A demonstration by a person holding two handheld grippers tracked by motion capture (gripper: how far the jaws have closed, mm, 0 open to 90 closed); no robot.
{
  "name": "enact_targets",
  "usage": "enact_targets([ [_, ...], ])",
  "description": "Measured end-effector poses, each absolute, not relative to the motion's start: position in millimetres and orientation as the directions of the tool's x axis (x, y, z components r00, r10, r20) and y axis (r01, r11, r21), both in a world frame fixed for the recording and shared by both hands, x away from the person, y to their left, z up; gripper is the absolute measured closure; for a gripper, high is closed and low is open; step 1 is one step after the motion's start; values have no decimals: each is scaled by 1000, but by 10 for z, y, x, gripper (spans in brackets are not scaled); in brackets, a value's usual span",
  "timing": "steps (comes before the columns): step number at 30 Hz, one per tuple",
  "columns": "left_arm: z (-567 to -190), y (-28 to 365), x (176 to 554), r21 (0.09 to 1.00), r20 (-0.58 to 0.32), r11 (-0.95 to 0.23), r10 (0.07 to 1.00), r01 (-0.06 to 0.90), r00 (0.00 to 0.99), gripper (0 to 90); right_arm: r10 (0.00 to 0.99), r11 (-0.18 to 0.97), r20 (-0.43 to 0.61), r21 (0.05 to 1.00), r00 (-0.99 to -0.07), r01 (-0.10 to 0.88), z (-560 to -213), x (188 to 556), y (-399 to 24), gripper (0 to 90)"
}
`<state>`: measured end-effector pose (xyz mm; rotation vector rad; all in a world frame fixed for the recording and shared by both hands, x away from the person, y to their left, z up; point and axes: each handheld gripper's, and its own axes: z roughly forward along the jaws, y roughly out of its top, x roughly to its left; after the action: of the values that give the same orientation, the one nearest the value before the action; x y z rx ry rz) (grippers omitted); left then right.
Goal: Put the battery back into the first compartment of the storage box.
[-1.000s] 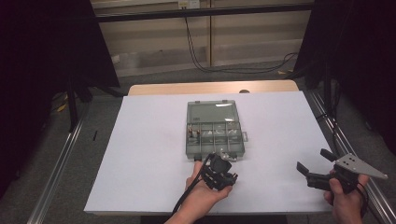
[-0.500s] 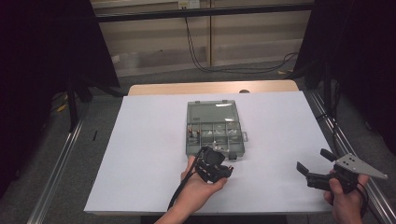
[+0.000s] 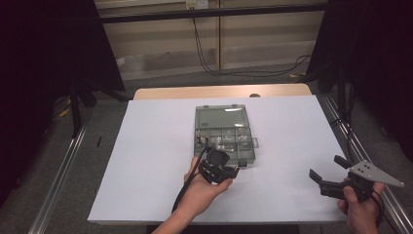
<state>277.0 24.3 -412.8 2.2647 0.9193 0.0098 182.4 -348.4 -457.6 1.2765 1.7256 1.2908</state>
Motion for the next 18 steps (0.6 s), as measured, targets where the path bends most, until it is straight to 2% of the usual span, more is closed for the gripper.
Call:
enact_targets([
  [18,-3992,420,2960,615,-230,-477,653,628,721,773,940,56,60,944,-335,326,-4580,1828,-3484,0],
])
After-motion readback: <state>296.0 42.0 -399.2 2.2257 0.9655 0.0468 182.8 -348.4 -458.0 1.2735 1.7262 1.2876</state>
